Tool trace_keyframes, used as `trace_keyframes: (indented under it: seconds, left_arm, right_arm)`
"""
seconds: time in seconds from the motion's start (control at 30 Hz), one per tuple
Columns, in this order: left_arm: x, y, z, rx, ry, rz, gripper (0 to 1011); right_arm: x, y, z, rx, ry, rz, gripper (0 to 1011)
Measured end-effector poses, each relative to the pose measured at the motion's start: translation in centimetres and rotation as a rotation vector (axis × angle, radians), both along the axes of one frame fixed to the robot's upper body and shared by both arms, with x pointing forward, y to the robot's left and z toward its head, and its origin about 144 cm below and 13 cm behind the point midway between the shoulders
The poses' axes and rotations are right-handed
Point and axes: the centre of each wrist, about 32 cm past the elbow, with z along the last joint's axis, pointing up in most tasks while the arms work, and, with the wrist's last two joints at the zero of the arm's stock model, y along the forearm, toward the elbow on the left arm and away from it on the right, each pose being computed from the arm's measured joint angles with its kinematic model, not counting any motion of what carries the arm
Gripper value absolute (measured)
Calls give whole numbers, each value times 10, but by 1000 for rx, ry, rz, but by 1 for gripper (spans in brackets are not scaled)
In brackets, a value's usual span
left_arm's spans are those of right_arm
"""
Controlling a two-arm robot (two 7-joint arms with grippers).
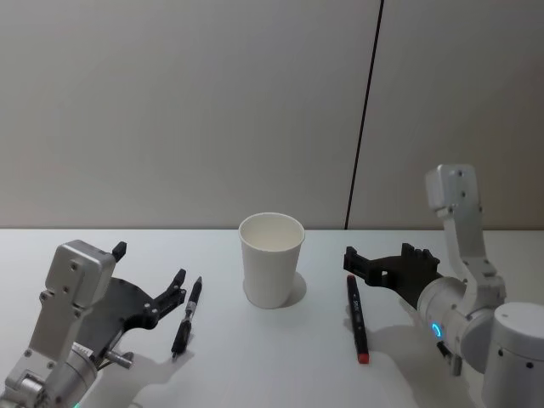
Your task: Place the pen into the pen holder.
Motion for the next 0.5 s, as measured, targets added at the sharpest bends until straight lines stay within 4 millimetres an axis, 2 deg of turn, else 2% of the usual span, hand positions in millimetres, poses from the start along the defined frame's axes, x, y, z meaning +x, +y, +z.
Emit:
trace_keyframes:
  seconds: [0.5]
  left_arm:
    - [0,0,0,0,0,0,1003]
  right_arm:
    - [3,12,-2,-37,65,-19,1001]
